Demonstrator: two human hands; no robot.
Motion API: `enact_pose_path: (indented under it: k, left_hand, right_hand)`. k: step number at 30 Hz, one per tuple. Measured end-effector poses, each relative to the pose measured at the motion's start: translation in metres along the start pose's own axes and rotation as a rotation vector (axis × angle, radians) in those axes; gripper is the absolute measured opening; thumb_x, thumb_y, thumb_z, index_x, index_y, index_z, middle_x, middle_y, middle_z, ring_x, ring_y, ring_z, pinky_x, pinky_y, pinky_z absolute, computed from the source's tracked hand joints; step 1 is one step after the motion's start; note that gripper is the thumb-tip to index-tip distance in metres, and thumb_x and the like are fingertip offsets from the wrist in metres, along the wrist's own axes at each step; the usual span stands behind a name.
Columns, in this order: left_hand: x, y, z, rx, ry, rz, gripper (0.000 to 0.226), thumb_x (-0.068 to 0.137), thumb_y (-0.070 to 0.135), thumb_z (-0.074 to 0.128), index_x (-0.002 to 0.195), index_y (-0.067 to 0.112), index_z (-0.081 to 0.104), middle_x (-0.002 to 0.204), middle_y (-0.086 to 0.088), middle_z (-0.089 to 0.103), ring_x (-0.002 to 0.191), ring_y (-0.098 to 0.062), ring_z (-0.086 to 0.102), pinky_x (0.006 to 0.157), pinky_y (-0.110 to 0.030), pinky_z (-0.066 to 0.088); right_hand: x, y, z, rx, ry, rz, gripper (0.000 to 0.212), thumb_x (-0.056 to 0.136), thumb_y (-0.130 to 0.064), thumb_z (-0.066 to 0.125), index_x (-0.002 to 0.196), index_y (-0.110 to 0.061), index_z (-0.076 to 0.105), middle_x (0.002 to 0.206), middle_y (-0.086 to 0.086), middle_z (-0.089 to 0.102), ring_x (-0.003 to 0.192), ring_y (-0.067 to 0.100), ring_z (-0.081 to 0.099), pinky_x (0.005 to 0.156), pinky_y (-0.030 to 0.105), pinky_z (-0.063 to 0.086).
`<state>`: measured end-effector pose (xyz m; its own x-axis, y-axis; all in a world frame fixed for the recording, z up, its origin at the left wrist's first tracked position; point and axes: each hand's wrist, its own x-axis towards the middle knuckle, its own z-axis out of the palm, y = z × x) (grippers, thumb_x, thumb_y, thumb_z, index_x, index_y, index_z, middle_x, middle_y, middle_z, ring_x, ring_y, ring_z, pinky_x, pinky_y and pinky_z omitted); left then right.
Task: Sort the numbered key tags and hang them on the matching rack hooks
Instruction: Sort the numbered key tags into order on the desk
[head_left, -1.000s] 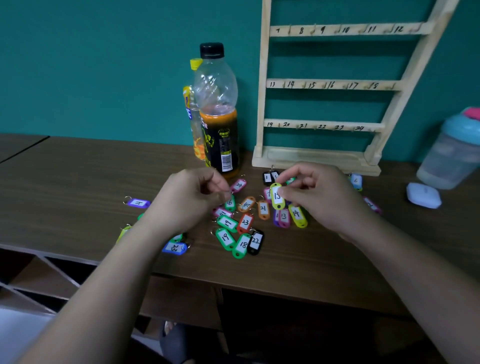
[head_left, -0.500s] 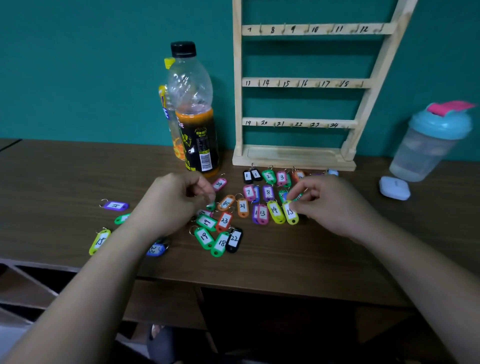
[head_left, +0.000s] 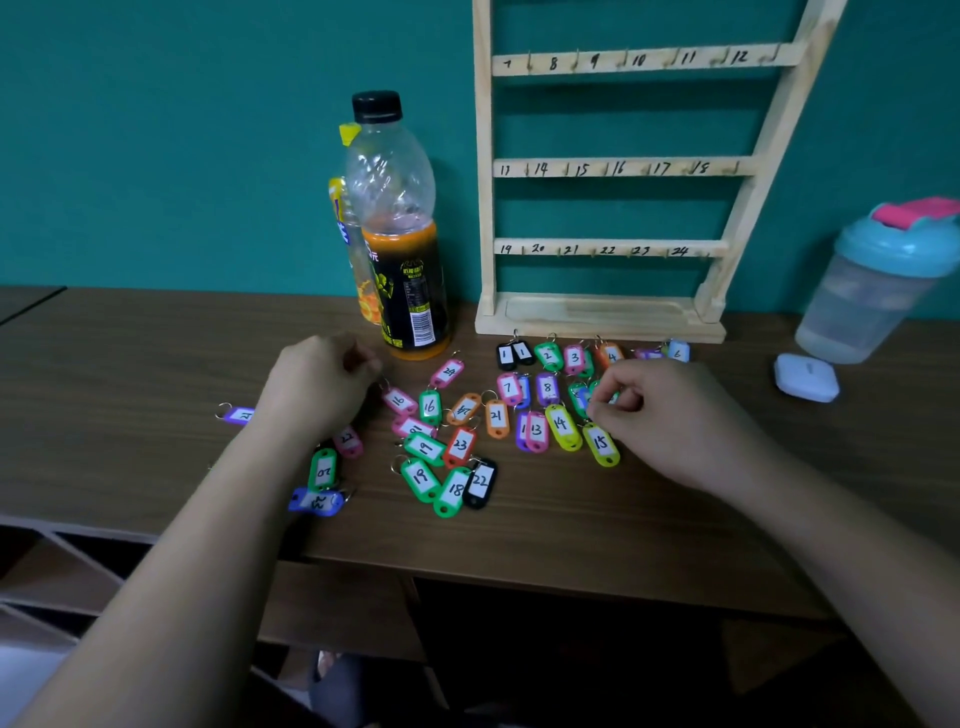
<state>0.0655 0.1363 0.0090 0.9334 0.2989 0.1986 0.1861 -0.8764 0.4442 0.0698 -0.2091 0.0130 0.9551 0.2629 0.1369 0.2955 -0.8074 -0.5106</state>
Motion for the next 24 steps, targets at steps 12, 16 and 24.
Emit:
enact_pose_path:
  k: [12, 16, 24]
  left_hand:
    - [-0.004, -0.005, -0.006, -0.029, -0.095, 0.058, 0.011, 0.087, 0.036, 0.084, 0.094, 0.034, 0.076, 0.097, 0.014, 0.071, 0.095, -0.01, 0.063, 0.076, -0.028, 0.046]
    - [-0.002, -0.006, -0.007, -0.032, -0.097, 0.039, 0.014, 0.085, 0.028, 0.086, 0.089, 0.037, 0.077, 0.094, 0.015, 0.072, 0.088, -0.004, 0.065, 0.068, -0.021, 0.045]
    - [-0.008, 0.005, -0.009, -0.198, -0.031, 0.056, 0.019, 0.095, 0.016, 0.072, 0.091, 0.033, 0.079, 0.083, 0.021, 0.075, 0.084, 0.009, 0.064, 0.067, -0.013, 0.043]
  right_hand:
    - [-0.007, -0.013, 0.015, 0.038, 0.09, -0.107, 0.008, 0.1, -0.032, 0.07, 0.093, -0.034, 0.071, 0.075, -0.016, 0.07, 0.063, 0.002, 0.066, 0.055, 0.02, 0.047]
    - [-0.006, -0.017, 0.02, 0.078, 0.106, -0.155, 0.007, 0.1, -0.028, 0.07, 0.095, -0.031, 0.072, 0.073, -0.014, 0.068, 0.067, 0.004, 0.066, 0.062, 0.028, 0.055]
    - [0.006, -0.031, 0.03, 0.109, 0.101, -0.199, 0.006, 0.1, -0.026, 0.07, 0.098, -0.03, 0.075, 0.082, -0.017, 0.067, 0.076, -0.003, 0.062, 0.064, 0.014, 0.042]
